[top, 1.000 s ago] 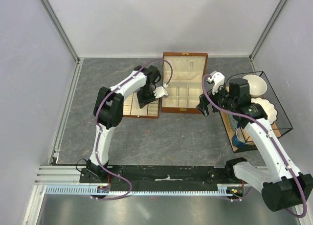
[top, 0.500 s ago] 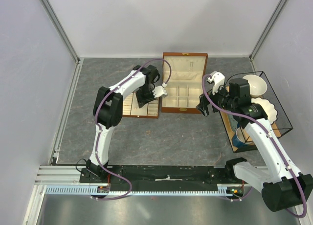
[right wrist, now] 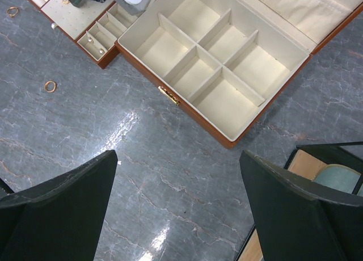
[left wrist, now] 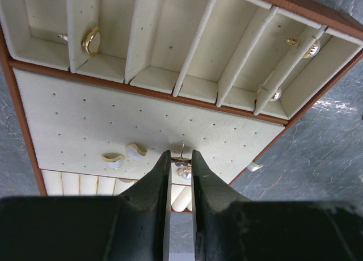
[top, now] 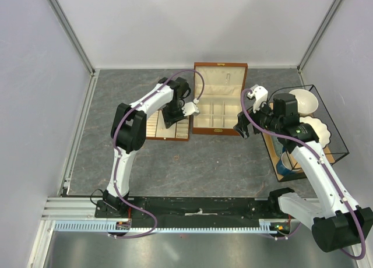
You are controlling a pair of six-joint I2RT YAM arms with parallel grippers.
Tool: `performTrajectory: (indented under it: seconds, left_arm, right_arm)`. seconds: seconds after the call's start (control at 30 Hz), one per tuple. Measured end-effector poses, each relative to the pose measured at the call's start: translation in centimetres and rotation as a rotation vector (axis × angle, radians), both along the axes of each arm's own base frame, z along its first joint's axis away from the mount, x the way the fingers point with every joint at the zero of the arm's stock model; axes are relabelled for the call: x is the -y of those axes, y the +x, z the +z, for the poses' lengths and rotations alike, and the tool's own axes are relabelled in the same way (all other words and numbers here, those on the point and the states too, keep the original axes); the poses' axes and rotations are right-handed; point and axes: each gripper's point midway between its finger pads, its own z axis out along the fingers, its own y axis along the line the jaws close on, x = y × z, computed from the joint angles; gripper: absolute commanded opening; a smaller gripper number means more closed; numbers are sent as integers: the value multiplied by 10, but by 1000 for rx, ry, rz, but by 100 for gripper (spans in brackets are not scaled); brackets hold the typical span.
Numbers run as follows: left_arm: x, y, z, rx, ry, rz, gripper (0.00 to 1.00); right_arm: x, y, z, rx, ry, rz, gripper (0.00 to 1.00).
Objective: Organize the mixed jewelry
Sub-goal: Adjust the jewelry in the compartment layer.
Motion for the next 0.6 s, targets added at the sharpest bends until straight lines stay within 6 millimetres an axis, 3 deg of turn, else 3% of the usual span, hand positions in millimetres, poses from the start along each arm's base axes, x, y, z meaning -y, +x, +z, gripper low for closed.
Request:
performTrajectory:
  seconds: [0.6]
  left_arm:
    - [2, 3, 3, 12, -8, 0, 2]
  right_arm:
    - [0, 0, 0, 0, 0, 0, 98]
